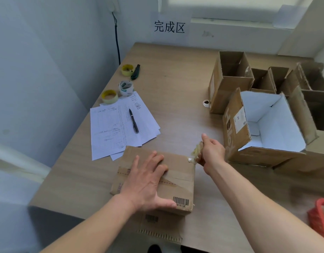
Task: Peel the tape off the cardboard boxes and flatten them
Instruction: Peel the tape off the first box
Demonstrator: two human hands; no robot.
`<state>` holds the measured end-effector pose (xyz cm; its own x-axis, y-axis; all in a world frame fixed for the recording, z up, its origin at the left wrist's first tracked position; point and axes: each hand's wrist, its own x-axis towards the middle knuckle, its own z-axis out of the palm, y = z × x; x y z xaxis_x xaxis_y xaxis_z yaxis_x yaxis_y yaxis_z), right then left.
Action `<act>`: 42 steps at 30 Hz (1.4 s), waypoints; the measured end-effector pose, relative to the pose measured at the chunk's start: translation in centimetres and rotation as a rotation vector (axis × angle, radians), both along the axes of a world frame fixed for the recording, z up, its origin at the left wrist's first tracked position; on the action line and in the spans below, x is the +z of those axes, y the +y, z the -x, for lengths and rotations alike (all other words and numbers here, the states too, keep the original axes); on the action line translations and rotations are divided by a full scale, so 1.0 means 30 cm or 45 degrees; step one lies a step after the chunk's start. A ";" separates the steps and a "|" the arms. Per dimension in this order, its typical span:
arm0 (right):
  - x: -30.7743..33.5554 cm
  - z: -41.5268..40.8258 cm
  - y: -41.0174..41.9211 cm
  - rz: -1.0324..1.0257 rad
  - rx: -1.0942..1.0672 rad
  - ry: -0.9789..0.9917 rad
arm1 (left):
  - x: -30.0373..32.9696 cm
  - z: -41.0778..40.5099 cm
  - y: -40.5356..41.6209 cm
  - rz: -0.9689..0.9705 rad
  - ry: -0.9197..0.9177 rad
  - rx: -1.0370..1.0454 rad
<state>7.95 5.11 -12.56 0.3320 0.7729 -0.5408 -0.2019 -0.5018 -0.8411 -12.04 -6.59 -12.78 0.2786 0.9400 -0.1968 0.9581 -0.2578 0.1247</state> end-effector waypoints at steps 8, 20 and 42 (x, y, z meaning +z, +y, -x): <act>-0.057 -0.117 -0.090 -0.042 0.275 -0.249 | -0.020 0.005 0.001 -0.016 -0.028 0.005; -0.022 -0.051 -0.164 -0.518 0.226 -0.361 | -0.012 0.003 -0.004 -0.035 -0.065 0.016; -0.006 -0.050 -0.150 -0.419 0.551 -0.414 | -0.010 0.001 -0.001 -0.026 -0.065 0.013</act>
